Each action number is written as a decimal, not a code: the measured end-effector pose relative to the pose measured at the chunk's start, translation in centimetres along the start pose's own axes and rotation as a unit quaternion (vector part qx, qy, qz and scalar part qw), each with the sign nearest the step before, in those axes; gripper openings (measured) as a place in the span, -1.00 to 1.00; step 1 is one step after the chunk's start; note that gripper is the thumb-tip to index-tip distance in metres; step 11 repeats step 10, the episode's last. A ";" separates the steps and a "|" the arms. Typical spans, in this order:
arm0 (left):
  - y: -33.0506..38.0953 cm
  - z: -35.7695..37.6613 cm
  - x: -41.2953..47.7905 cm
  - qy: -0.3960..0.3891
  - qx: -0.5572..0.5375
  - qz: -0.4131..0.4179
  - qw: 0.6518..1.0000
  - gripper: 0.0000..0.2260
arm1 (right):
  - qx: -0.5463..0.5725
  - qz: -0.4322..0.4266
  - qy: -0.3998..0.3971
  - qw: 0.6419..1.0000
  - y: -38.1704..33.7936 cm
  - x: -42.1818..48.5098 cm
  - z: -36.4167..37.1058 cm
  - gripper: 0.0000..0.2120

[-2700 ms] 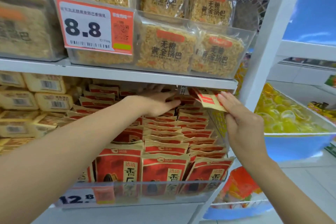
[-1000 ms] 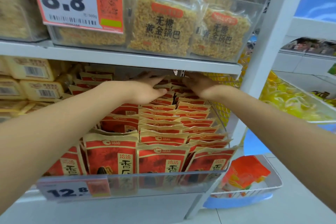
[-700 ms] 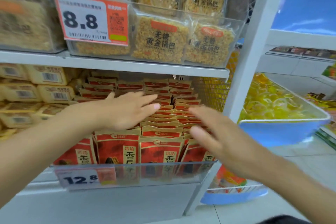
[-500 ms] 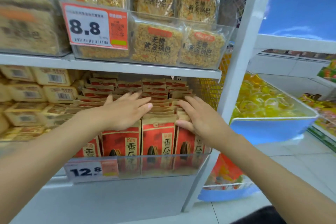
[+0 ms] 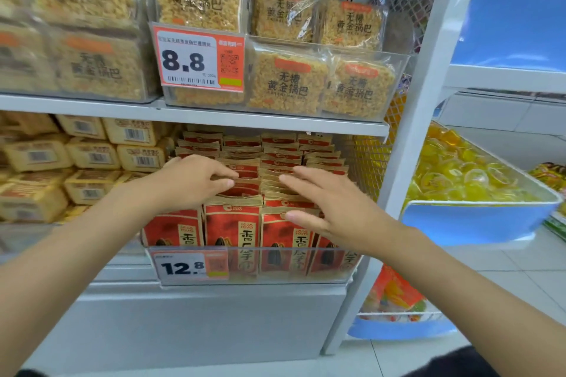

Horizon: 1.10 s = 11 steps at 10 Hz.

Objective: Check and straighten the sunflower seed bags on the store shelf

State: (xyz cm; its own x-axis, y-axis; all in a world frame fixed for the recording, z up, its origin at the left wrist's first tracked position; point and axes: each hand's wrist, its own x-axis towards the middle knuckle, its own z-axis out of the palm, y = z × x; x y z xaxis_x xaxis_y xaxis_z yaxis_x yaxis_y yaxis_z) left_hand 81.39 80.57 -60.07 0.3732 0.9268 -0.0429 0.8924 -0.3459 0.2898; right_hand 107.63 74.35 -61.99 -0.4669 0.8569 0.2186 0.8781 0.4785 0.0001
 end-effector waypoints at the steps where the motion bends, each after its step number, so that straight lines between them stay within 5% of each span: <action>1: 0.0 0.0 0.4 0.019 -0.011 -0.011 1.000 -0.69 | -0.009 0.028 -0.002 1.000 -0.9 1.6 0.7 -0.48; 4: 0.2 0.9 -1.7 0.136 -0.068 0.030 0.988 -0.64 | -0.052 0.032 -0.024 0.998 -0.7 0.8 0.9 -0.44; 5: 0.5 1.3 -3.4 0.144 0.000 0.035 0.989 -0.52 | -0.100 0.023 0.041 0.994 -1.9 -0.1 1.5 -0.30; 6: 0.6 2.6 -5.3 0.097 0.116 0.030 0.988 -0.12 | -0.150 0.013 0.052 0.987 -2.9 -0.9 2.8 -0.18; 7: 0.0 3.7 -5.6 0.099 0.210 0.034 0.972 -0.01 | -0.155 0.029 0.051 0.986 -3.1 -0.8 3.1 -0.14; 11: 0.5 3.8 -5.4 0.171 0.126 0.038 0.977 -0.16 | -0.083 0.056 0.032 0.994 -5.3 -1.1 0.9 -0.25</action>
